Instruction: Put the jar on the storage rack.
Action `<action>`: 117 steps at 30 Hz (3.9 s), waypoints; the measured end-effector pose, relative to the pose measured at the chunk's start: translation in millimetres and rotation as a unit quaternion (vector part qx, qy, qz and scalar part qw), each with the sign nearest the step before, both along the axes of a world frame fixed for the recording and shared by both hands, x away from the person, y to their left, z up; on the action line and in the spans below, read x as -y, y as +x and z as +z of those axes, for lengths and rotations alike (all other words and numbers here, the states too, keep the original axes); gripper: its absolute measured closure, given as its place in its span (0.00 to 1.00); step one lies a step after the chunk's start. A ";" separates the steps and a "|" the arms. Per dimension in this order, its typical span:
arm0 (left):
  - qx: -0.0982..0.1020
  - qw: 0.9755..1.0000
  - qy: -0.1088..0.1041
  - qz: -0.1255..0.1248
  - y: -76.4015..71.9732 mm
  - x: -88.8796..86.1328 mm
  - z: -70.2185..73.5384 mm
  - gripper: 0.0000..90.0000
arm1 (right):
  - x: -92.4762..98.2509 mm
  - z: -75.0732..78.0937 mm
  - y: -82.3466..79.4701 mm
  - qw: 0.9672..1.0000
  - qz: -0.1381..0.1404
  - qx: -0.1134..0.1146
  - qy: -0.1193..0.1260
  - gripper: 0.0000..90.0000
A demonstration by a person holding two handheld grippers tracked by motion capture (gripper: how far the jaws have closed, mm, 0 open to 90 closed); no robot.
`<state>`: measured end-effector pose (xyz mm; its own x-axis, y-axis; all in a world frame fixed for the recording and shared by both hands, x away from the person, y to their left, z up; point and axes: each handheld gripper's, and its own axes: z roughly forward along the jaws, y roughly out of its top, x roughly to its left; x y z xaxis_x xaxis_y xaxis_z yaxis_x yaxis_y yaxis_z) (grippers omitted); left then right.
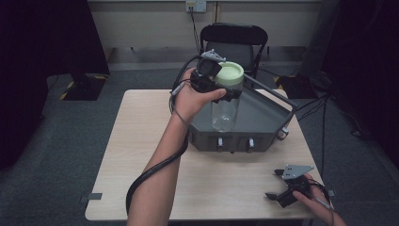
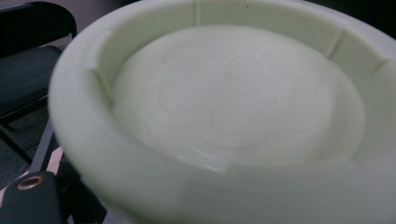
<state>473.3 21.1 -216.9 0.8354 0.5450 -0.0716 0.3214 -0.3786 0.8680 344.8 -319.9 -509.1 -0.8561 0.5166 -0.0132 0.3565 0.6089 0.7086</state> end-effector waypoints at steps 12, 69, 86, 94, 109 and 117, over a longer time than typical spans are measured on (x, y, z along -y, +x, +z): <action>0.005 1.000 0.006 0.008 18.8 17.0 -11.4 0.12 | 0.0 0.0 -0.1 1.000 0.000 -0.001 0.000 0.00; 0.028 0.999 -0.006 0.043 53.6 44.9 -58.3 0.07 | 0.1 -0.1 -0.3 1.000 0.000 0.000 0.000 0.00; 0.004 0.999 -0.012 0.031 44.3 28.0 -60.2 0.03 | 0.0 -0.1 -0.3 1.000 -0.001 0.000 0.001 0.00; 0.006 0.999 -0.018 0.033 39.6 17.5 -58.5 0.03 | 0.0 -0.1 -0.3 1.000 -0.001 0.000 0.001 0.00; 0.003 1.000 -0.015 0.027 31.2 6.6 -63.2 0.02 | 0.0 -0.1 -0.3 1.000 -0.001 0.000 0.001 0.00; 0.000 1.000 -0.012 0.028 27.3 -4.4 -67.1 0.02 | 0.0 0.0 -0.3 1.000 -0.001 0.000 0.001 0.00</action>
